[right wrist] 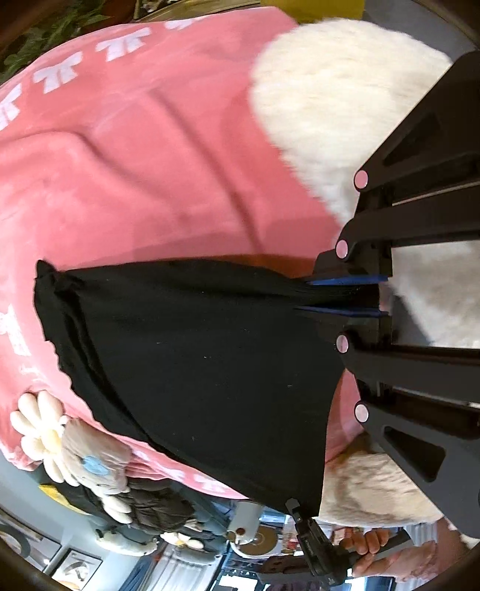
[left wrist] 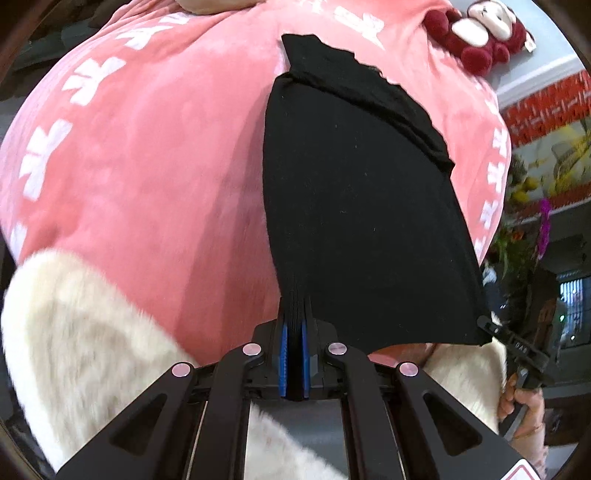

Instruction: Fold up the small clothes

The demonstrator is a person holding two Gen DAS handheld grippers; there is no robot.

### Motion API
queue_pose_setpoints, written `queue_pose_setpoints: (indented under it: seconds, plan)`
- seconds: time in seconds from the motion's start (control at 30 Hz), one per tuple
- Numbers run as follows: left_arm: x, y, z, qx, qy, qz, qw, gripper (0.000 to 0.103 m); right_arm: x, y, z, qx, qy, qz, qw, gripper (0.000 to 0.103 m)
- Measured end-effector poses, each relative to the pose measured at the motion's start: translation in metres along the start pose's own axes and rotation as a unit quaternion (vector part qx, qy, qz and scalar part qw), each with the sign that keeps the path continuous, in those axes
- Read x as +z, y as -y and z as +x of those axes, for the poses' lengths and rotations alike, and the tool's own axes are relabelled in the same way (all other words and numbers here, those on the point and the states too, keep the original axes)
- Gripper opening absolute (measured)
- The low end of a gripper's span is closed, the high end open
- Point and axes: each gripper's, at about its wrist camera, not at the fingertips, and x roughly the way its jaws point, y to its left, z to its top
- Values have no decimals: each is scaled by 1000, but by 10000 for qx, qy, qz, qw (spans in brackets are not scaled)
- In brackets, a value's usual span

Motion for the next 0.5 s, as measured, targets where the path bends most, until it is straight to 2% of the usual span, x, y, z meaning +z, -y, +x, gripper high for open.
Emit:
queue_pose_setpoints:
  seconds: [0.1,0.27,0.4,0.5]
  plan:
    - [-20,4,-5,86,-110,128,9998,3,-16,2,-7,-71,-86,-31,9999,8]
    - [-41,9,-13,16,-244,113,9996,3,-41,2,-19,-61,-209,-9,9998,8]
    - [-50,11,-21,-43,-170,141,9997,3,-53,-6,-25,-122,-200,-82,9997,8]
    - [-49,4,-23,-77,-90,-85,9999,3,-50,-5,-26,-124,-171,-59,9998,8]
